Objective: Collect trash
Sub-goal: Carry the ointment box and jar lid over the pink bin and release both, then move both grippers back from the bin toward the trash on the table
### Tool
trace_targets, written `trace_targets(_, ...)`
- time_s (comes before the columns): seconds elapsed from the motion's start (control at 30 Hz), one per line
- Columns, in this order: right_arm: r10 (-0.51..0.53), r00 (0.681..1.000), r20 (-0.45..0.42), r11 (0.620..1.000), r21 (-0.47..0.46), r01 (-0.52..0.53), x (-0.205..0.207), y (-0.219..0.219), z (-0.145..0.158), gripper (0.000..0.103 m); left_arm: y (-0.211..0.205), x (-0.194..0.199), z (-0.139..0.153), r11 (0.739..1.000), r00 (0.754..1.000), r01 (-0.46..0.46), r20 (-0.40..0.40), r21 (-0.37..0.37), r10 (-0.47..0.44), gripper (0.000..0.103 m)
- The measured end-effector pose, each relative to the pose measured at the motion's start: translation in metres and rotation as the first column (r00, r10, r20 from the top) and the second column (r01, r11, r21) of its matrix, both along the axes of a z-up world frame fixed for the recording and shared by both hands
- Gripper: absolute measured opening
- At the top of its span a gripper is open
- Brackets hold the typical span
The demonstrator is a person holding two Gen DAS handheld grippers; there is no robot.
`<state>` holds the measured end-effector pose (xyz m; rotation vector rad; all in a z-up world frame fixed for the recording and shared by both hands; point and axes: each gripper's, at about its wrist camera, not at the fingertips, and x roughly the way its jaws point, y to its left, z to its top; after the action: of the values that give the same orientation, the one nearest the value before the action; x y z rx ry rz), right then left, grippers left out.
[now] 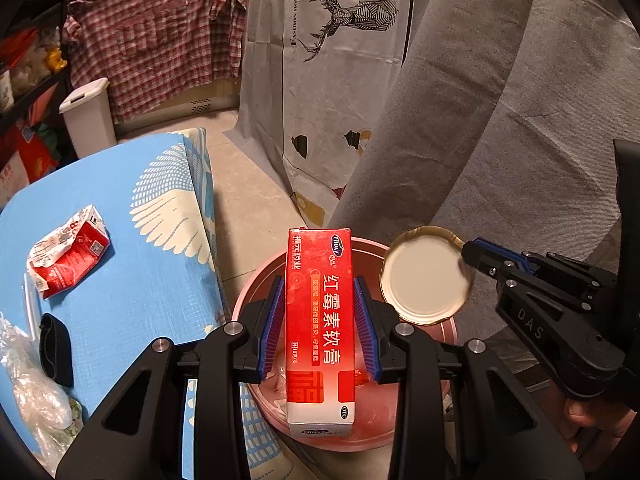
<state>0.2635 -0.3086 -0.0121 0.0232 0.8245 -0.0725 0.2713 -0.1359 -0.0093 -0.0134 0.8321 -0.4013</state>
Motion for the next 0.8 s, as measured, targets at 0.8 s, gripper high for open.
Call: trace_targets(0.8,0.031,0.990,0.138,0.999,0.032,-0.036,-0.025,0.018,0.032,0.035,0.087,-0.031,0.051,0.996,0.991,-0.085,0.100,-0.016,0.086,0.039)
